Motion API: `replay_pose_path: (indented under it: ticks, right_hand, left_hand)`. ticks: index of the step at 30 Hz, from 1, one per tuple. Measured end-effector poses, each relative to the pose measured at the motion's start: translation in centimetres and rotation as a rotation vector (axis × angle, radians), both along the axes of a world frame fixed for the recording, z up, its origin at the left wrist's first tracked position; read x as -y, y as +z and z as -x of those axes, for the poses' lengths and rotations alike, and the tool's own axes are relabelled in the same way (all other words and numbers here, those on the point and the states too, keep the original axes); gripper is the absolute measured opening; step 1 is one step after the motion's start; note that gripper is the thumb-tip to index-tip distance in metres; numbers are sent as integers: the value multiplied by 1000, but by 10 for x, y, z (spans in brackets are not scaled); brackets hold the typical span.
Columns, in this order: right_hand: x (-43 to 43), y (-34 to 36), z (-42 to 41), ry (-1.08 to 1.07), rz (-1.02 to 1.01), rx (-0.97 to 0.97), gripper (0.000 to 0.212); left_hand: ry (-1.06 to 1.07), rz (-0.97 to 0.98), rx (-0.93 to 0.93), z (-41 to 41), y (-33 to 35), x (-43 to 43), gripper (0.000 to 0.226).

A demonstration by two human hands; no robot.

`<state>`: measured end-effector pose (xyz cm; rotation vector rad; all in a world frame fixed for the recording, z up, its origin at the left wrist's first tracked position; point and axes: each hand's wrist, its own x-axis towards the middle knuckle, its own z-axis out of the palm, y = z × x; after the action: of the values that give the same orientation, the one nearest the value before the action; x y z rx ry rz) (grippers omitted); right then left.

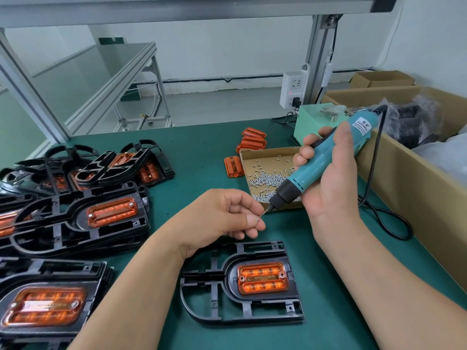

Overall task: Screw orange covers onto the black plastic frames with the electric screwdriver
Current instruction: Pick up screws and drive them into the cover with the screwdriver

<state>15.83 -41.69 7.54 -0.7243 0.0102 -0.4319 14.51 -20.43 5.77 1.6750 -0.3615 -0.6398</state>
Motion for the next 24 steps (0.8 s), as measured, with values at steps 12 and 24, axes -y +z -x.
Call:
replay_pose_path:
  ticks: [12, 24]
  right_hand:
    - [-2, -1, 1, 5, 8, -9, 29]
    - [-2, -1, 1, -10, 23, -1, 28]
  left_hand:
    - [-3, 5, 9, -1, 0, -1, 15]
    - [2, 2, 15, -1, -1, -1, 16]
